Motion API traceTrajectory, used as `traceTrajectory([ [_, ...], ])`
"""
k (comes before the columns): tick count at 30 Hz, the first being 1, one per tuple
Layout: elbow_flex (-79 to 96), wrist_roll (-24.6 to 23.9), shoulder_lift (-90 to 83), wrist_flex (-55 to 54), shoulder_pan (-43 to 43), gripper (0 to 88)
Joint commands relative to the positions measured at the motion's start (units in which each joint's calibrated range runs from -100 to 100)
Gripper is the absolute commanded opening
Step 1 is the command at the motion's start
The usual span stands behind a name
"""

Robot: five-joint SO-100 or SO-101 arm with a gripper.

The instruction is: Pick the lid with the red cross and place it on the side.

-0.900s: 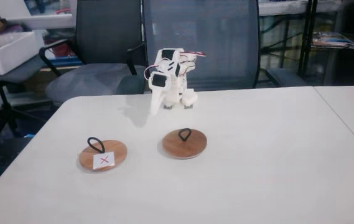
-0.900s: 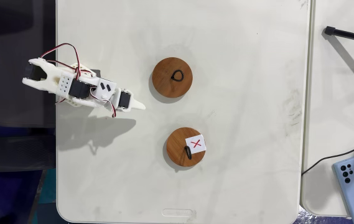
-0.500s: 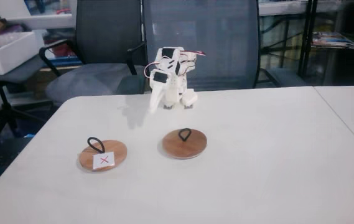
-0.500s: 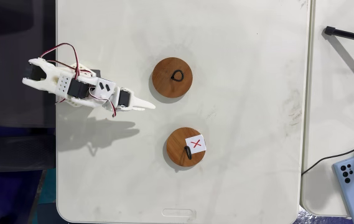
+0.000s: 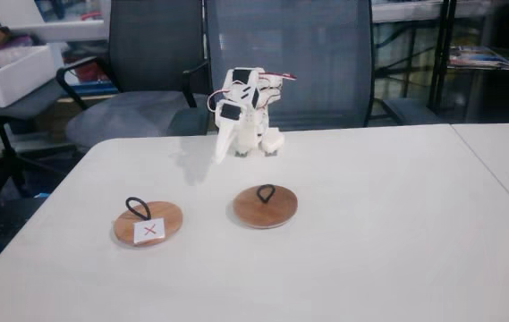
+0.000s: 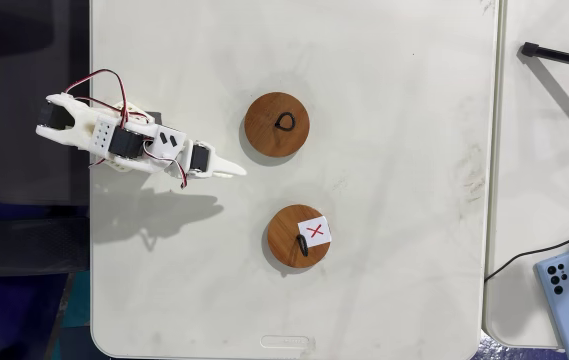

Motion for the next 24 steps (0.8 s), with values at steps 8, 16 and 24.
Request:
traceTrajectory([
  [8, -14.1, 0.1, 0.3, 0.1, 0.3, 24.3],
  [16, -27.6, 0.1, 21.1, 4.0, -0.1, 24.3],
  [24, -46.4, 0.0, 38.4, 7.0, -0.1, 24.3],
])
